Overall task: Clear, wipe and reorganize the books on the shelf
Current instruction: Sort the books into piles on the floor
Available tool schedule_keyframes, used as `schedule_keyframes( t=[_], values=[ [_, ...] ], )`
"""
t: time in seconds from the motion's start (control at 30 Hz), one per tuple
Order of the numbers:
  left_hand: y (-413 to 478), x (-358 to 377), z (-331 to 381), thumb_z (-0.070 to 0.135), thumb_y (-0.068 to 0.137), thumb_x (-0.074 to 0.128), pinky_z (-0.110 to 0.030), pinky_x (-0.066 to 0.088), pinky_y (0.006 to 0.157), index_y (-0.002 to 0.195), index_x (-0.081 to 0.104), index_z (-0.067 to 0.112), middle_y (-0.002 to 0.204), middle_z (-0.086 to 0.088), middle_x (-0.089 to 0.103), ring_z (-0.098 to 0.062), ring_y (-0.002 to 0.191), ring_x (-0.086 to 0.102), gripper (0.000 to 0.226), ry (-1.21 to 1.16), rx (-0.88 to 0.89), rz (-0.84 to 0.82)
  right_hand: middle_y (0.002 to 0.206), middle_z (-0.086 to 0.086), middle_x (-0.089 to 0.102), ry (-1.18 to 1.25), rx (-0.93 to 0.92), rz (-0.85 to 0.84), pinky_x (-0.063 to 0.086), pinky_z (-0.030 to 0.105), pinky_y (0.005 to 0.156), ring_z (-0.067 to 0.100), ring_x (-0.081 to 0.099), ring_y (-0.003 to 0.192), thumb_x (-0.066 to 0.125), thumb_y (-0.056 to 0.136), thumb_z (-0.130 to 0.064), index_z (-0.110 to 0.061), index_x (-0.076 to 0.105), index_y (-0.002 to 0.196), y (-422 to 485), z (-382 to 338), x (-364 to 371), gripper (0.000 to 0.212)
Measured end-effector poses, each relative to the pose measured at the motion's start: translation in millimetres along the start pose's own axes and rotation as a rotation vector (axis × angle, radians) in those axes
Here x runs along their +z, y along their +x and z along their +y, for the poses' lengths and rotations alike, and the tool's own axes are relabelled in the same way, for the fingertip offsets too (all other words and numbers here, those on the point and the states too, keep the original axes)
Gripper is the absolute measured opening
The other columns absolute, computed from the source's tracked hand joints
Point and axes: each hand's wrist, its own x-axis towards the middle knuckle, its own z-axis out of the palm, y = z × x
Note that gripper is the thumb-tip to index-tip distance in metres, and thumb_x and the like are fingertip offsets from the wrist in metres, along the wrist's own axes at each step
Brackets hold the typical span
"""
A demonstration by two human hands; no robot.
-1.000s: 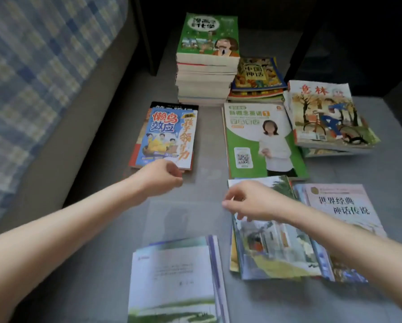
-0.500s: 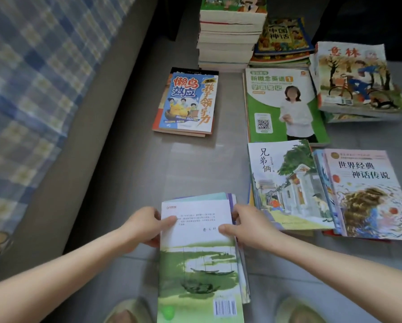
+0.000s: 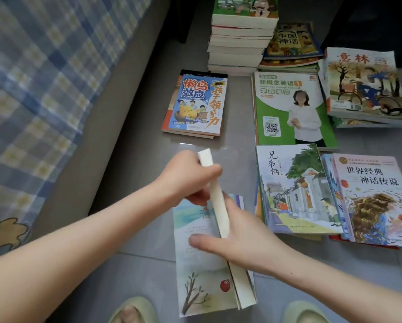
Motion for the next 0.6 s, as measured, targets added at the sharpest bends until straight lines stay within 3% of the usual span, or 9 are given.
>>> schedule_keyframes(
  t=[0.1, 0.17, 0.23, 0.33, 0.43, 0.5, 0.6],
  values=[
    [11, 7, 11, 0.033, 0.094, 0.055, -0.023, 0.054, 0.047, 0.07, 0.057, 0.004, 0.057, -0.01, 0.063, -0.018, 0.045, 0.06, 0.038, -0.041, 0.039, -0.089, 0.095, -0.007, 0.064, 0.21, 0.018, 0.131, 0.048, 0.024, 0.078, 0.018, 0.061, 0.094, 0.066, 0.082, -0.015, -0.023, 0.053, 0.113, 10, 17, -15, 0.035],
    [16, 2, 11, 0.049, 0.094, 0.049, -0.027, 0.057, 0.058, 0.083, 0.061, 0.001, 0.072, -0.01, 0.068, -0.02, 0.06, 0.065, 0.051, 0.017, 0.085, -0.067, 0.094, 0.006, 0.071, 0.573, 0.097, 0.124, 0.056, 0.037, 0.082, 0.029, 0.068, 0.091, 0.067, 0.076, -0.004, -0.018, 0.058, 0.107, 13, 31, -28, 0.036],
    [23, -6, 0, 0.053, 0.093, 0.046, -0.037, 0.056, 0.075, 0.092, 0.062, 0.005, 0.085, -0.006, 0.07, -0.023, 0.077, 0.066, 0.051, 0.162, 0.113, 0.11, 0.104, 0.017, 0.071, 0.878, 0.14, 0.057, 0.057, 0.051, 0.08, 0.038, 0.069, 0.092, 0.063, 0.079, 0.006, -0.01, 0.057, 0.116, 13, 40, -41, 0.041],
    [23, -12, -21, 0.051, 0.093, 0.047, -0.04, 0.052, 0.085, 0.1, 0.054, 0.011, 0.093, -0.002, 0.063, -0.024, 0.09, 0.062, 0.041, 0.193, 0.061, 0.263, 0.109, 0.021, 0.069, 1.045, 0.117, -0.003, 0.058, 0.051, 0.075, 0.036, 0.069, 0.088, 0.055, 0.08, 0.011, -0.002, 0.054, 0.119, 17, 45, -57, 0.041],
    [20, -12, -36, 0.046, 0.09, 0.056, -0.037, 0.057, 0.077, 0.113, 0.049, 0.012, 0.093, -0.003, 0.059, -0.02, 0.078, 0.063, 0.042, -0.077, -0.032, 0.161, 0.106, 0.021, 0.07, 1.148, 0.106, 0.007, 0.057, 0.052, 0.074, 0.032, 0.071, 0.08, 0.056, 0.071, 0.007, -0.002, 0.055, 0.117, 23, 45, -64, 0.047],
    [20, -12, -43, 0.039, 0.09, 0.061, -0.028, 0.056, 0.062, 0.112, 0.051, 0.009, 0.093, -0.007, 0.063, -0.015, 0.063, 0.061, 0.039, -0.203, -0.089, 0.063, 0.101, 0.02, 0.071, 1.18, 0.095, -0.003, 0.059, 0.048, 0.07, 0.03, 0.071, 0.075, 0.056, 0.069, 0.007, -0.003, 0.057, 0.113, 25, 44, -64, 0.045],
    [22, -10, -48, 0.027, 0.091, 0.063, -0.02, 0.049, 0.048, 0.106, 0.056, 0.005, 0.087, -0.009, 0.068, -0.013, 0.056, 0.059, 0.028, -0.353, -0.113, -0.032, 0.094, 0.019, 0.072, 1.21, 0.108, -0.007, 0.06, 0.045, 0.065, 0.029, 0.071, 0.072, 0.055, 0.071, 0.008, -0.004, 0.058, 0.108, 28, 44, -64, 0.039]
  ],
)
